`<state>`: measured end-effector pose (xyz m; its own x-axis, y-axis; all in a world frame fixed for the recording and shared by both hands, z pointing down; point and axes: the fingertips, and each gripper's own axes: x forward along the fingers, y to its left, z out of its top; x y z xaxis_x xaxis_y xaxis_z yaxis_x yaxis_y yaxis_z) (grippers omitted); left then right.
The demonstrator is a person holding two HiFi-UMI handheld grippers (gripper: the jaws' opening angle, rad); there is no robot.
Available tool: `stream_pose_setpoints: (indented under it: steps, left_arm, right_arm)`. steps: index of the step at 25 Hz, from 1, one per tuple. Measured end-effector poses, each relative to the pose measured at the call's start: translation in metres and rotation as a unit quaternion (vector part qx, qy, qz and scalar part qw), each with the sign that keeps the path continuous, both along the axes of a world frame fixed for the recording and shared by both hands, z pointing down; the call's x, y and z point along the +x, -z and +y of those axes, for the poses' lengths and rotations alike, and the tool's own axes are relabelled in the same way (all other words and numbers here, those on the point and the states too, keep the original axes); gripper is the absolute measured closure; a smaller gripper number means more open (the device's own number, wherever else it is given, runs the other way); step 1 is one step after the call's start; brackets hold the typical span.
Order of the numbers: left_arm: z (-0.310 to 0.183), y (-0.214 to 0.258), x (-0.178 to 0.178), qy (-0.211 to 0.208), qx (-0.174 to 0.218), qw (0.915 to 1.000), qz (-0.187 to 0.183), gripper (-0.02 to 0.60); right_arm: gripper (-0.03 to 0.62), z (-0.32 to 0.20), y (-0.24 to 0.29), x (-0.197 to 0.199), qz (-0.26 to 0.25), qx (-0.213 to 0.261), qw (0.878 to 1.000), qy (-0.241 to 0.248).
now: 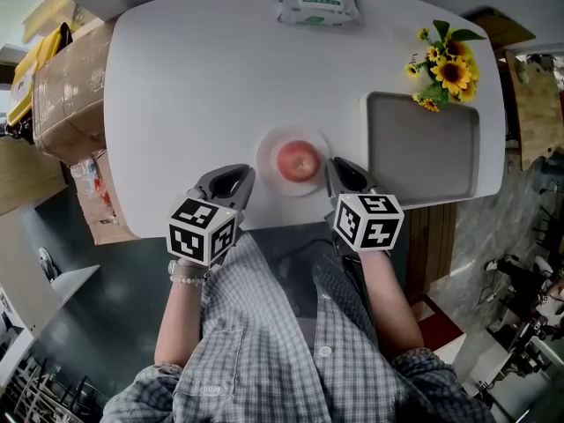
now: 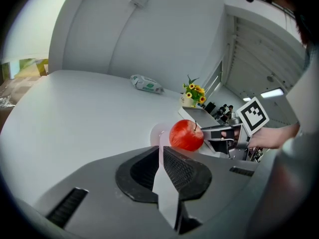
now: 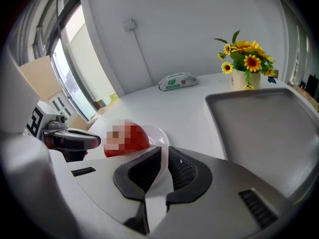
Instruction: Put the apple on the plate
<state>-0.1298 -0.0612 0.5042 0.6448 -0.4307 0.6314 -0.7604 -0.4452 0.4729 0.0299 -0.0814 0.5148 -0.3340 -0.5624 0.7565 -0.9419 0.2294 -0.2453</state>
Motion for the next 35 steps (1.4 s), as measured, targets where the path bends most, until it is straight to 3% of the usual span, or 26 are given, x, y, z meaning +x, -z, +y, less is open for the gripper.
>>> stream_pose_setpoints:
  steps: [6,10,22,35]
  left_arm:
    - [-0.001,-0.015,0.005,0.004,-0.018,0.9998,-0.004,0.565]
    - [0.002,-0.024,0.009,0.003,-0.037,0.9993,-0.001,0.509]
    - [-0.003,-0.038,0.011,0.025,-0.067,0.9974,-0.001,0.488]
    - [-0.012,-0.037,0.017,0.063,-0.098,0.9924,0.039,0.489]
  right_arm:
    - [0.565,0.0,-0.012,0.0,0.0,-0.02,1.0,-0.002]
    - [0.565,0.003,-0.019,-0.001,-0.003,-0.034,0.999,-0.001]
    - [0.528,0.0,-0.021,0.001,-0.037,-0.056,0.998,-0.001]
    - [0.526,-0.001,-0.027,-0.006,-0.061,-0.088,0.994,0.016]
